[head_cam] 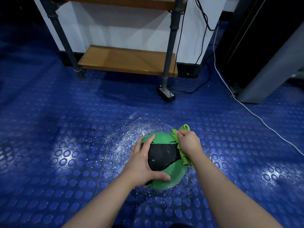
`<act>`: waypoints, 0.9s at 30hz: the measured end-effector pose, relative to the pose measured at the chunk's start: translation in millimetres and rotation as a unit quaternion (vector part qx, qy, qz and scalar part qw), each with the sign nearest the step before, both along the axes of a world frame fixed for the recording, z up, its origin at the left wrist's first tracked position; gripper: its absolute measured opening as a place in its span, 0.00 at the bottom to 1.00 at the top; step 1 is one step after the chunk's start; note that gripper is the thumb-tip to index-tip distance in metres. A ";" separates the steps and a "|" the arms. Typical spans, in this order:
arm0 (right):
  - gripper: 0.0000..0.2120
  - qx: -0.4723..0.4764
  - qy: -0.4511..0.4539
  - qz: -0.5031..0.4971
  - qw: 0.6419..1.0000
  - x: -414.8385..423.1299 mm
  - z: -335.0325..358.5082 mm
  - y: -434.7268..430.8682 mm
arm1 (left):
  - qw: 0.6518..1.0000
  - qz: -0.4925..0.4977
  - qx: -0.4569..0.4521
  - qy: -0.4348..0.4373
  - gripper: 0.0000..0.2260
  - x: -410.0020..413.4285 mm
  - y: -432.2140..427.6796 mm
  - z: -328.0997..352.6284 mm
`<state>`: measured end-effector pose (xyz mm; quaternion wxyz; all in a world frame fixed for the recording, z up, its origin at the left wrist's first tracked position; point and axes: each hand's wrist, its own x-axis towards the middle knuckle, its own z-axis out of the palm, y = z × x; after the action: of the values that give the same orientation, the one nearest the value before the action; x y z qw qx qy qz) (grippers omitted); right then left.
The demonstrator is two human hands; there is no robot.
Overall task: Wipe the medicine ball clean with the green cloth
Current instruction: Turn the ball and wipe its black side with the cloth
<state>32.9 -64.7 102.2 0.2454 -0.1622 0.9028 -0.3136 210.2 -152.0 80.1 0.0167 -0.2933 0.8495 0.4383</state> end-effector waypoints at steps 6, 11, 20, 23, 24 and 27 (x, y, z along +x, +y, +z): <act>0.12 -0.140 0.067 0.002 0.988 13.8 16.4 0.4 | 1.000 0.003 0.022 0.001 0.60 -4.8 -18.5 -6.6; 0.19 -0.091 0.209 0.255 0.940 60.5 13.4 1.5 | 1.000 -0.010 0.015 0.001 0.61 -16.5 -24.9 -9.6; 0.18 -0.157 0.204 0.288 0.923 38.2 -3.9 56.3 | 0.997 -0.060 0.050 -0.007 0.60 -17.2 -35.7 0.5; 0.15 -0.157 0.206 0.239 0.936 26.4 -7.1 72.8 | 0.997 -0.044 0.068 -0.002 0.60 -16.7 -34.9 1.2; 0.14 -0.151 0.201 0.214 0.944 22.4 -6.1 75.5 | 0.997 -0.035 0.064 -0.001 0.61 -18.2 -32.5 2.1; 0.13 -0.148 0.199 0.152 0.957 15.6 3.9 68.9 | 0.999 0.002 0.036 -0.008 0.65 -26.9 -22.0 4.2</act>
<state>48.5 4.2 106.1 0.0791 -0.3913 0.8417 -0.3636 183.3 -174.0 84.2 0.0338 -0.2975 0.8323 0.4664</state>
